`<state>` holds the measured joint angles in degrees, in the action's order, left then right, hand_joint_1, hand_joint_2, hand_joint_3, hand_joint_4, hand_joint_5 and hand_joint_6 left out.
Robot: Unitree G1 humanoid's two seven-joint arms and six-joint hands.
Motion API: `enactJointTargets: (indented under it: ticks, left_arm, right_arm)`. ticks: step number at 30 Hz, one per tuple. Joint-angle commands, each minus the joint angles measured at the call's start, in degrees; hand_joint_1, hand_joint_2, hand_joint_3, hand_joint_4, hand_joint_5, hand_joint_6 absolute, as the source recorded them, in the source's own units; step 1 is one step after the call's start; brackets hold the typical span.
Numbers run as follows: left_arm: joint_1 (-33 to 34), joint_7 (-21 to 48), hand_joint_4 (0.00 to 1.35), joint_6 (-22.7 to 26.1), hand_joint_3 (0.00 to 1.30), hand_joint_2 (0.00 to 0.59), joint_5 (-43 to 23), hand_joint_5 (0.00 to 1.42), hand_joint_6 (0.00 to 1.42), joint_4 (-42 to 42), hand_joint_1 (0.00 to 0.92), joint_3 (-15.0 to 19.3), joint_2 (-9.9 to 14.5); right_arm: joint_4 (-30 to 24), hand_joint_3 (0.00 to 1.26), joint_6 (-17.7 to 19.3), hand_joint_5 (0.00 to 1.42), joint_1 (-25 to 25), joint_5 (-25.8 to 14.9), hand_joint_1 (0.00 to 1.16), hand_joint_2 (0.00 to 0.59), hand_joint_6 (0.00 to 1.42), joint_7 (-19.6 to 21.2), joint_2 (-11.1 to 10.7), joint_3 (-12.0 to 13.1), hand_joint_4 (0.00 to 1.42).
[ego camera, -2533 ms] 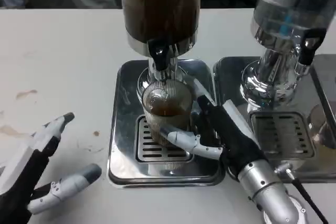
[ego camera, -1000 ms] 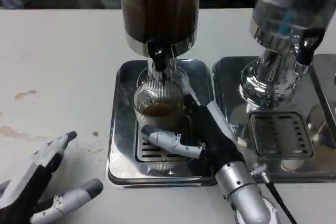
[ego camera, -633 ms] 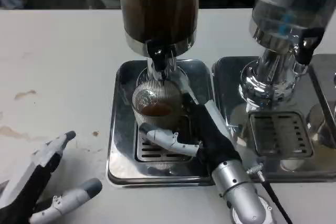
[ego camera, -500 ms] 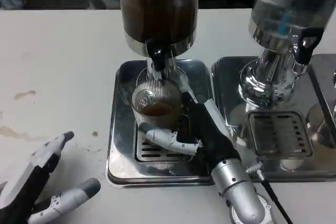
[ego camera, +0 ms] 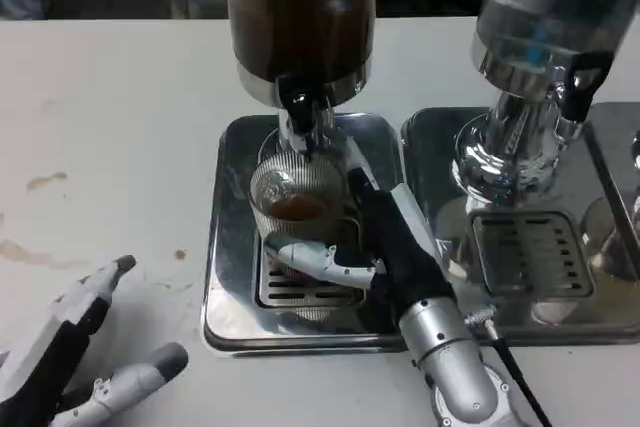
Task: Grasp the cup under the faucet to collect the drink, then remove the cup.
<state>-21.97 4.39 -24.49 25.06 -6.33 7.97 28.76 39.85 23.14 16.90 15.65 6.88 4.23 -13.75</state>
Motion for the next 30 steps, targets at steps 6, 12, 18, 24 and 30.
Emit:
enactJointTargets:
  ticks: [6, 12, 18, 24, 30]
  left_arm:
    - [-0.81, -0.89, 0.0, 0.74, 0.0, 0.032, -0.62, 0.0, 0.0, 1.0, 0.0, 0.65, 0.58]
    - [-1.43, -0.84, 0.0, 0.87, 0.0, 0.032, -0.91, 0.0, 0.0, 1.43, 0.0, 1.0, 0.53]
    - [-1.92, -0.9, 0.0, 1.24, 0.0, 0.032, -1.2, 0.0, 0.0, 1.99, 0.0, 1.19, 0.55]
    - [-1.71, -0.69, 0.0, 1.33, 0.0, 0.032, -1.26, 0.0, 0.0, 1.95, 0.0, 0.89, 0.67]
    - [-1.09, -0.5, 0.0, 1.3, 0.0, 0.032, -1.3, 0.0, 0.0, 1.64, 0.0, 0.66, 0.8]
  right_arm:
    - [3.12, 0.13, 0.65, 0.2, 0.98, -1.2, 0.92, 0.178, 0.26, 0.97, 2.12, 0.29, 0.22]
    - [4.74, 0.22, 1.03, 0.28, 1.42, -1.31, 0.95, 0.184, 0.41, 1.45, 2.57, -0.18, 0.3]
    - [5.34, 0.32, 1.6, 0.36, 1.77, -1.54, 0.98, 0.19, 0.49, 1.98, 2.68, -0.27, 0.38]
    - [4.93, 0.48, 3.1, 0.47, 1.27, -1.47, 1.02, 0.202, 0.62, 4.72, 2.92, 0.17, 0.49]
    - [3.95, 0.56, 4.58, 0.61, 0.66, -0.9, 1.06, 0.189, 0.77, 8.55, 2.99, 0.18, 0.57]
